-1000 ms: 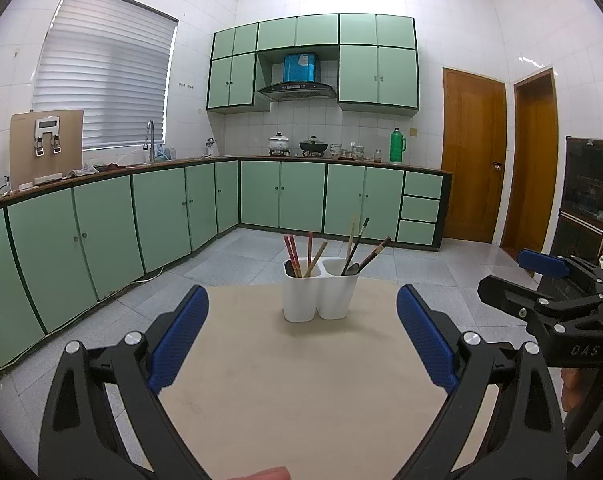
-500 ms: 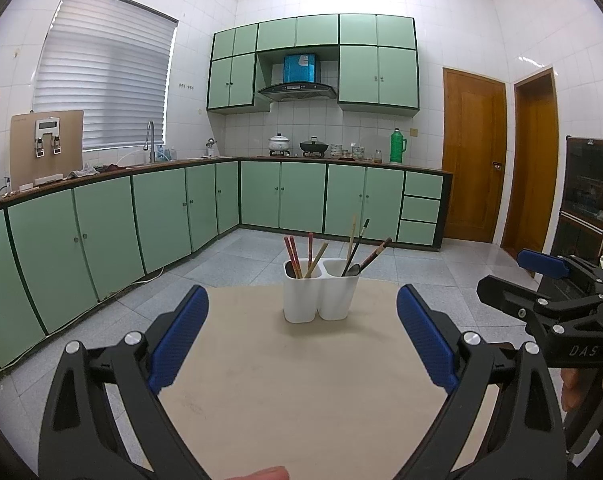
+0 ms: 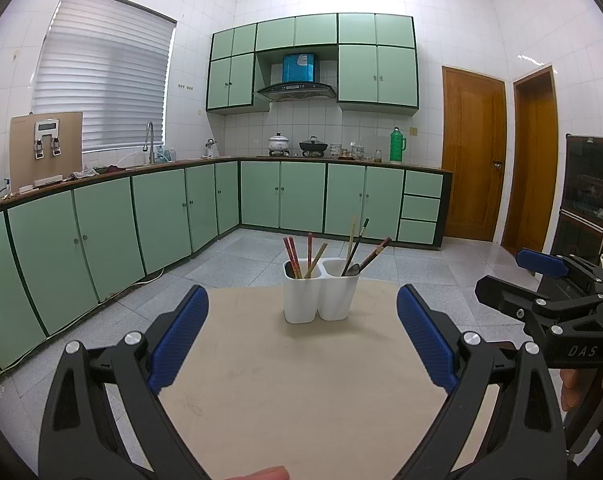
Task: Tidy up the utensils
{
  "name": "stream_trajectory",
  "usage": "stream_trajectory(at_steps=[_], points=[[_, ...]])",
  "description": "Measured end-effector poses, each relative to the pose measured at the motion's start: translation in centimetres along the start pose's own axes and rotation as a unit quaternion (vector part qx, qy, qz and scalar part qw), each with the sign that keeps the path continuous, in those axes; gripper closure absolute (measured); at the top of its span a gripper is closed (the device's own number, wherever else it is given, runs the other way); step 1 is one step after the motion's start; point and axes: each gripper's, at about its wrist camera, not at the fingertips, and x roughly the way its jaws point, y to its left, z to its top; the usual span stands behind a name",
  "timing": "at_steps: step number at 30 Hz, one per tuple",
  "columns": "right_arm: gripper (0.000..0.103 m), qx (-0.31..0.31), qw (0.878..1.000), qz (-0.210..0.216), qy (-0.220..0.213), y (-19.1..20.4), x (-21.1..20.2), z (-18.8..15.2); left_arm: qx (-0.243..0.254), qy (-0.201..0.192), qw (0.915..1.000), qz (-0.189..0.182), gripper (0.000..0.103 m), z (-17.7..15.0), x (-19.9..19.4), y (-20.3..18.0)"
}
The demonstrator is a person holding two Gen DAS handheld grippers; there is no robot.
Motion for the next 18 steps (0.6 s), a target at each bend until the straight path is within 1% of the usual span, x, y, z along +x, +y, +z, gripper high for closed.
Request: stream_trajectory(at_steps=[18], points=[[0.006, 0.0, 1.0, 0.0, 0.001, 0.01, 0.15, 0.08, 0.002, 0.004, 1.0, -0.002, 0.011, -0.13, 0.14, 0.2]])
